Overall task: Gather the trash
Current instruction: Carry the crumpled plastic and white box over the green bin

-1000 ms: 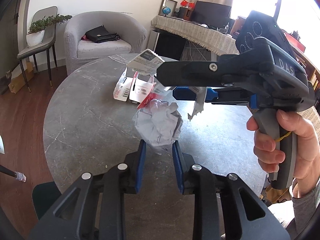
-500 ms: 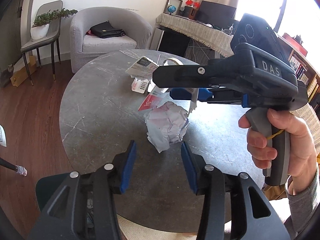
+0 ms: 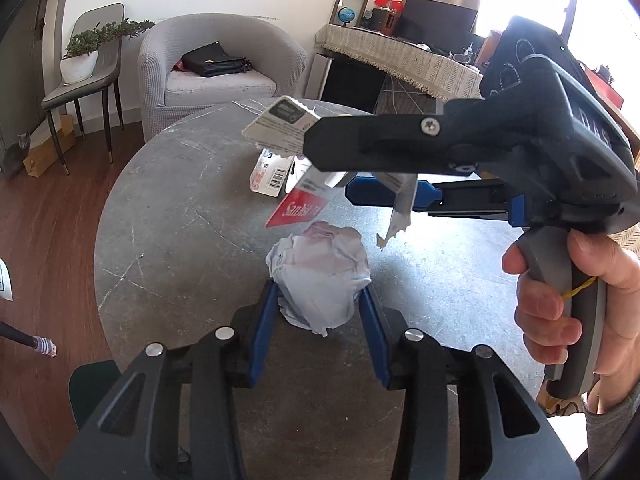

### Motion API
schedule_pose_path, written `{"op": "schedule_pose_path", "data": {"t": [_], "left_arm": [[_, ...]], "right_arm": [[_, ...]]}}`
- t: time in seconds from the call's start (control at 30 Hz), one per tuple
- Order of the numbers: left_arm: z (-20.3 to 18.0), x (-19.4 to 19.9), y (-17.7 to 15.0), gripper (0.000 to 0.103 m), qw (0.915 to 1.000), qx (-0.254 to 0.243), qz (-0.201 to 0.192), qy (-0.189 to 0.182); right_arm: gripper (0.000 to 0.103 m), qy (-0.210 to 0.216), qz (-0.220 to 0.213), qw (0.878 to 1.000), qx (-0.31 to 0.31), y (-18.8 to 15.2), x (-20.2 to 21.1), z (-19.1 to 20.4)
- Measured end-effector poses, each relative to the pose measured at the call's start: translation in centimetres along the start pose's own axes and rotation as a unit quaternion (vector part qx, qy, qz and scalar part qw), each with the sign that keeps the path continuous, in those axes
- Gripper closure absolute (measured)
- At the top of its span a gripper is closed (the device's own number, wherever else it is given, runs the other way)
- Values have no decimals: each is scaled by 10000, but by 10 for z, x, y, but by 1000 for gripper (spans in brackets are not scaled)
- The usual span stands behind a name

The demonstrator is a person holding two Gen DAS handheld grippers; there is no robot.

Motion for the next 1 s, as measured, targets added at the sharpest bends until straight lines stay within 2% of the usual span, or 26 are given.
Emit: {"op": "schedule_pose_path", "data": {"t": [0.2,0.4,0.57,0.73,1.0], "left_arm": [[20,19,-7,61,9998,70,-120,131],[56,53,-3,61,9977,397,-453,320],[96,77,-8,61,9935,734,-520,694],[143,94,-37,61,9877,1037,-249,1144],[188,91,-100,60,9781,1249,612,1549]], "right_arm": [[25,41,-59,10000,69,4,-3,9],[25,72,-4,9996,261,0,-16,27],[25,33,62,9978,663,-5,-34,54],[25,28,198,9948,994,-13,-57,81],[25,37,546,9888,1385,-35,-100,119]]}}
Point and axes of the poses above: each gripper's, at about its wrist camera, not at the fingertips, and x roughly against the way its jaws point, z to its left, y to its top, the point moved 5 cm from there along -x, roughly the way its jaws point, and after that the axes turned 7 degrees about -z, right-handed, at the moved point
